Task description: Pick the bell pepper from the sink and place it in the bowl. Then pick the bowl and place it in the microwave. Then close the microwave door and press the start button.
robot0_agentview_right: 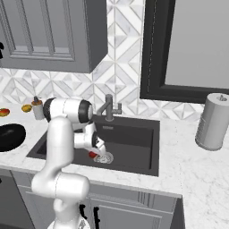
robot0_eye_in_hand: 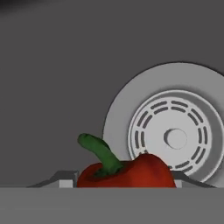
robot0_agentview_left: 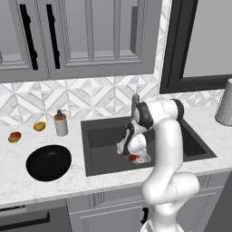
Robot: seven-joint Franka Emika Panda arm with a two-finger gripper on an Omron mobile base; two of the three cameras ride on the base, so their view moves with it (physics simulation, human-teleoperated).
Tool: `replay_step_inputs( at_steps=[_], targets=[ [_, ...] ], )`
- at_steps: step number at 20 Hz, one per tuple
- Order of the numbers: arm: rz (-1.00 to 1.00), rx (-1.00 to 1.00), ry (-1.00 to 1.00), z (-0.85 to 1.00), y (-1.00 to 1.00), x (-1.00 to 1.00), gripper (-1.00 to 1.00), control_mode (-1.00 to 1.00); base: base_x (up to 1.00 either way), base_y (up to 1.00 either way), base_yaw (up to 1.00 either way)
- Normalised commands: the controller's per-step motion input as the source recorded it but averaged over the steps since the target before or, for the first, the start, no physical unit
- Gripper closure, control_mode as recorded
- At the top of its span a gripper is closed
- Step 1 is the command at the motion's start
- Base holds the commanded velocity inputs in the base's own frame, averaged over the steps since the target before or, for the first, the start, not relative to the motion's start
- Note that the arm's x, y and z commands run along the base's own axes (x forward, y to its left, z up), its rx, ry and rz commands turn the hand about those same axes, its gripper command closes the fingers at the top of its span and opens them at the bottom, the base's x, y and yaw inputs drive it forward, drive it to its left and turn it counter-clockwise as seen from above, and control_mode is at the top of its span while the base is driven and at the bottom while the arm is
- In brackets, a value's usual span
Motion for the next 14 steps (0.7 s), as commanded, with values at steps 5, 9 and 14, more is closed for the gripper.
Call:
replay_step_inputs(
  at_steps=[5, 9, 14],
  targets=[
    [-0.04, -0.05, -0.23, 0.73, 0.23, -0.72, 1.0, -1.0, 0.0, 0.0, 0.0],
    [-0.04, -0.05, -0.19, 1.0, 0.27, -0.4, 1.0, -1.0, 0.0, 0.0, 0.0],
    [-0.04, -0.02, -0.09, 1.0, 0.15, -0.06, 1.0, -1.0, 0.0, 0.0, 0.0]
  ],
)
